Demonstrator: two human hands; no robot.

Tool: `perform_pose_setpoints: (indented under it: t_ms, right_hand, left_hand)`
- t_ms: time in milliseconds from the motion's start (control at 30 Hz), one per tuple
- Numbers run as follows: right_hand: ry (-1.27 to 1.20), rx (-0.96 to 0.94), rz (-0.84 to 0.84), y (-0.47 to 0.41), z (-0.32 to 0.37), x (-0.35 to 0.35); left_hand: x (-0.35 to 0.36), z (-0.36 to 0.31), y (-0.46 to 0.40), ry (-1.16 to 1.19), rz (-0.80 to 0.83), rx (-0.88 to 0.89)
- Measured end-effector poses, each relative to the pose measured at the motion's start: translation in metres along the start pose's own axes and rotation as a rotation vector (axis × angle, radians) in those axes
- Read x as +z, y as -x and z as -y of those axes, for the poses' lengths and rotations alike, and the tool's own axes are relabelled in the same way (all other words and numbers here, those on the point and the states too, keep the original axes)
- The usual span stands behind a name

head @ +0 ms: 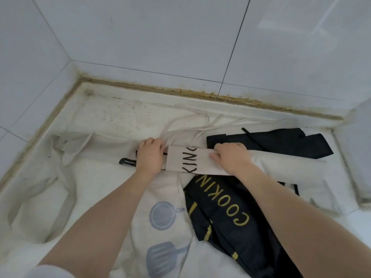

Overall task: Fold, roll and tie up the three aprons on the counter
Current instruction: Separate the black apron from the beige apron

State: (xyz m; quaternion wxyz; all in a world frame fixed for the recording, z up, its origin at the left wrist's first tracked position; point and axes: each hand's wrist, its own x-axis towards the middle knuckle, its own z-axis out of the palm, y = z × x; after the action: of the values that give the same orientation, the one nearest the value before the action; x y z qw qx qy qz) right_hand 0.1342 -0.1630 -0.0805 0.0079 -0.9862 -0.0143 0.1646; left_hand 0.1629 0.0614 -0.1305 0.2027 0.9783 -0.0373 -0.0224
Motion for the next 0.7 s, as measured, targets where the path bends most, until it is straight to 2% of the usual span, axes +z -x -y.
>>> perform_pose_setpoints:
  t_ms: [67, 133, 200, 300, 367, 433, 500, 600, 700]
  right_hand:
    - [-0.072, -0.008, 0.097, 0.003, -0.034, -0.005]
    - [-0.185, 0.083, 0.189, 0.004, -0.061, -0.007]
    - [-0.230, 0.119, 0.180, 0.003, -0.071, -0.001]
    - [-0.134, 0.094, 0.112, 0.003, -0.066, 0.008]
    - [-0.035, 0.076, 0.048, 0.001, -0.058, 0.010]
    - [0.014, 0.063, 0.016, -0.002, -0.059, 0.012]
    - [0.020, 0.036, 0.001, -0.005, -0.063, 0.015]
    - [-0.017, -0.001, -0.006, -0.002, -0.073, 0.017]
    - [-0.032, 0.039, 0.042, 0.009, -0.106, 0.014]
  left_hand:
    - [0.002, 0.006, 0.004, -0.012, -0.071, -0.015]
    - [0.002, 0.003, 0.007, -0.066, -0.080, -0.026]
    - [-0.001, -0.010, 0.009, -0.113, -0.117, -0.050]
    - [-0.004, -0.055, 0.015, -0.039, -0.201, 0.091]
    - [0.001, -0.092, 0.021, 0.018, -0.102, 0.254]
    - [0.019, -0.127, 0.024, -0.004, 0.091, 0.387]
    - [0.045, -0.145, 0.025, -0.010, 0.221, 0.367]
    - [0.063, -0.153, 0.025, 0.067, 0.230, 0.208]
    - [0.067, -0.158, 0.022, 0.064, 0.243, 0.142]
